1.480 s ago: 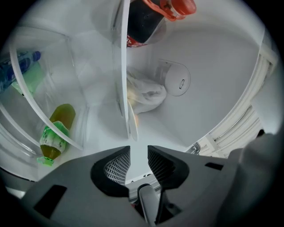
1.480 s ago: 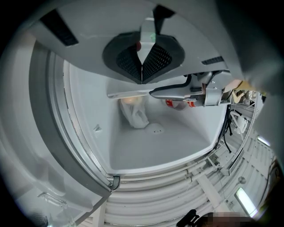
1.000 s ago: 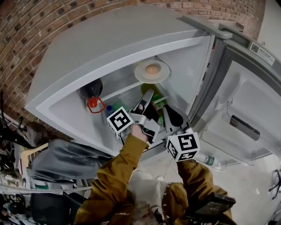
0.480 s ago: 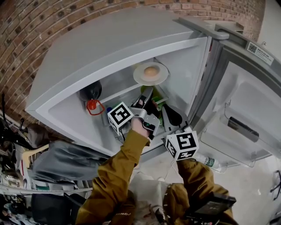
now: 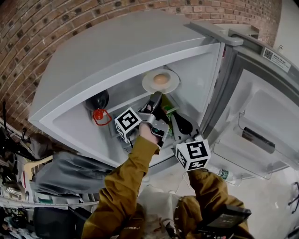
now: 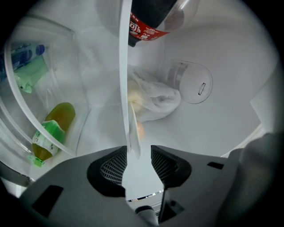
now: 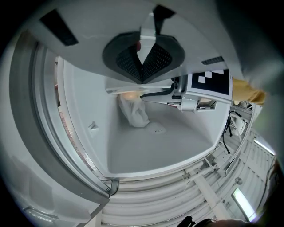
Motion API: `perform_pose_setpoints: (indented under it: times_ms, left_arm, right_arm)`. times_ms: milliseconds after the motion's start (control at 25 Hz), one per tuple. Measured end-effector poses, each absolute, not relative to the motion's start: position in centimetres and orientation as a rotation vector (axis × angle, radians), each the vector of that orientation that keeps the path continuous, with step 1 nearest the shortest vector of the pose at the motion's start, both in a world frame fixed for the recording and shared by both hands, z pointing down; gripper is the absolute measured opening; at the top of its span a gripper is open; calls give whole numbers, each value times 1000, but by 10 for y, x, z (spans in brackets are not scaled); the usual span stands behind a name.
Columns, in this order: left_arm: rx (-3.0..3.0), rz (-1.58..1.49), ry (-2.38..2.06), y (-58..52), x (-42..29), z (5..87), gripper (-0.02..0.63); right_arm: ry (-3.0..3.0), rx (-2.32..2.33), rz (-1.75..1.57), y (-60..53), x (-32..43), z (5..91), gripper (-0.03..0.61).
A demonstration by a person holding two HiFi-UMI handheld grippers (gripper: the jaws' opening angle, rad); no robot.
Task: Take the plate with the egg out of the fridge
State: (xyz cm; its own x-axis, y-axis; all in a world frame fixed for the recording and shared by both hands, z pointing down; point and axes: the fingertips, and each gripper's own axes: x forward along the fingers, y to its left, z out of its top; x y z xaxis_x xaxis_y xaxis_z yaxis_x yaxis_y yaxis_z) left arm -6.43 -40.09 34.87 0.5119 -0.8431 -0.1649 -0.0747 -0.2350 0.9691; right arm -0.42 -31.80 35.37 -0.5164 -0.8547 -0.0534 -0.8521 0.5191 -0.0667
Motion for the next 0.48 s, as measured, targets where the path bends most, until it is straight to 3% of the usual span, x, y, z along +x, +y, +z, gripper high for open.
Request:
perform_pose_setpoints:
  times_ms: [480]
  left_arm:
    - [1632,-845,-792,-411,-63,350,152]
  right_arm:
    - [2674,-1491,-64,-324,-9,355,8]
